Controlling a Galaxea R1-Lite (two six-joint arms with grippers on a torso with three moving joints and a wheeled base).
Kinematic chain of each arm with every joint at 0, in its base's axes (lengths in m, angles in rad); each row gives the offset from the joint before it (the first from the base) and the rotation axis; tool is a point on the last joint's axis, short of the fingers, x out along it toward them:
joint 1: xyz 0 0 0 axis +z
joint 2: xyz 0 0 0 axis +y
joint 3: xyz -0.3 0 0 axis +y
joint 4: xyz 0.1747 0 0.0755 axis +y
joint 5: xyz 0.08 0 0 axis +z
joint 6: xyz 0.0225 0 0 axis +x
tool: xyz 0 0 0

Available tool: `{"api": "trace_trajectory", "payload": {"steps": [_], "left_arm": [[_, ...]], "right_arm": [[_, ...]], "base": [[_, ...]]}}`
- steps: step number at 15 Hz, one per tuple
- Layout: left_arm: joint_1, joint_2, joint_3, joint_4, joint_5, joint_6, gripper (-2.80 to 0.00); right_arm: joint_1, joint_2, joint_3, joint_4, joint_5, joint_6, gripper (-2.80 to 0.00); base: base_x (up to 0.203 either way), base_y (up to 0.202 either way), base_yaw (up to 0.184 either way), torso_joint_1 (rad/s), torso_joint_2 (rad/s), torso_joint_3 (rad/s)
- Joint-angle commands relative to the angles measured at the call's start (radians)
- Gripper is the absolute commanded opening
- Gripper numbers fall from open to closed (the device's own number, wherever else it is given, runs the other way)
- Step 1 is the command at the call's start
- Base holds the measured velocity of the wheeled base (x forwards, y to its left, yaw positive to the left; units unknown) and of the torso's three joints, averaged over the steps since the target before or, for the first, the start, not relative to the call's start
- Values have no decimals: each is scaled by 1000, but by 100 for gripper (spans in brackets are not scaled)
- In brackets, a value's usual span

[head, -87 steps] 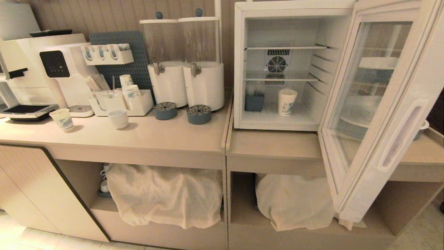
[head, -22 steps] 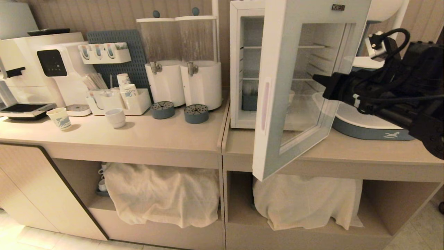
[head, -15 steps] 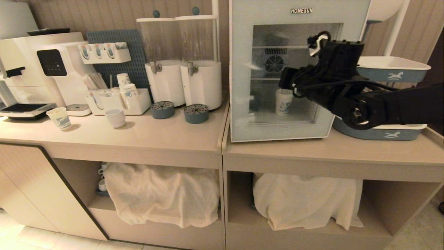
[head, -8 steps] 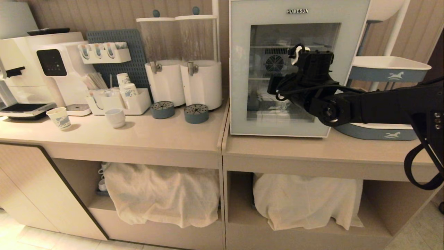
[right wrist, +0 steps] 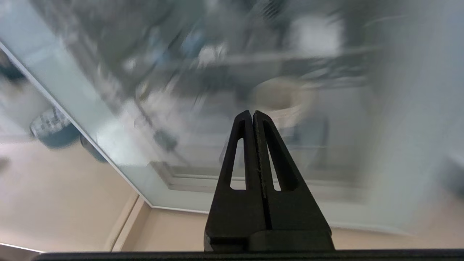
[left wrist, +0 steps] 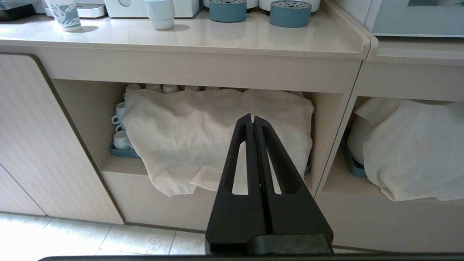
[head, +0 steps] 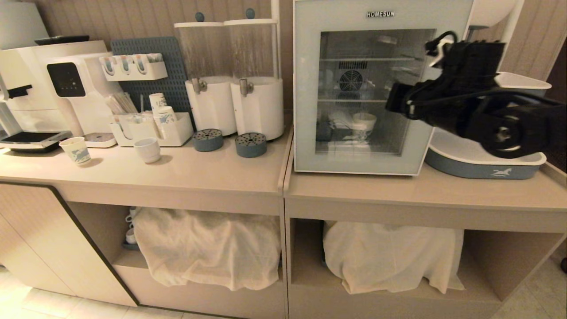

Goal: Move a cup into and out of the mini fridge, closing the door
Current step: Close the freezer door, then open the freezer door

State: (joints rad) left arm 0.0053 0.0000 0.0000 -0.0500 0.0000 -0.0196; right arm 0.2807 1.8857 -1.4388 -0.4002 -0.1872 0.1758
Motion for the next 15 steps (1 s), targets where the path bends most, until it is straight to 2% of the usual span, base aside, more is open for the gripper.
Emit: {"api": "trace_trajectory", "payload": {"steps": [1, 5, 8, 10, 11, 13, 15], "left_arm": [[1, 0, 20, -1, 0, 0, -280], [1, 0, 20, -1, 0, -3, -280], [1, 0, 20, -1, 0, -3, -280], [1, 0, 20, -1, 0, -3, -280], [1, 0, 20, -1, 0, -3, -280], [1, 0, 20, -1, 0, -3, -280], [1, 0, 20, -2, 0, -3, -280]], "right_arm": [[-60, -356, 181, 2, 13, 18, -280], [-110, -815, 449, 81, 26, 50, -280], [-118, -1162, 554, 263, 5, 103, -280], [-172, -1362, 596, 421, 1, 143, -280], [-203, -1447, 619, 477, 22, 161, -280], [-244, -1625, 693, 555, 118, 177, -280], [-263, -1805, 808, 592, 191, 136, -280]], "base": [[0, 0, 0, 0, 0, 0], [0, 0, 0, 0, 0, 0], [0, 0, 0, 0, 0, 0], [0, 0, 0, 0, 0, 0], [0, 0, 0, 0, 0, 0], [0, 0, 0, 0, 0, 0], [0, 0, 0, 0, 0, 0]]}}
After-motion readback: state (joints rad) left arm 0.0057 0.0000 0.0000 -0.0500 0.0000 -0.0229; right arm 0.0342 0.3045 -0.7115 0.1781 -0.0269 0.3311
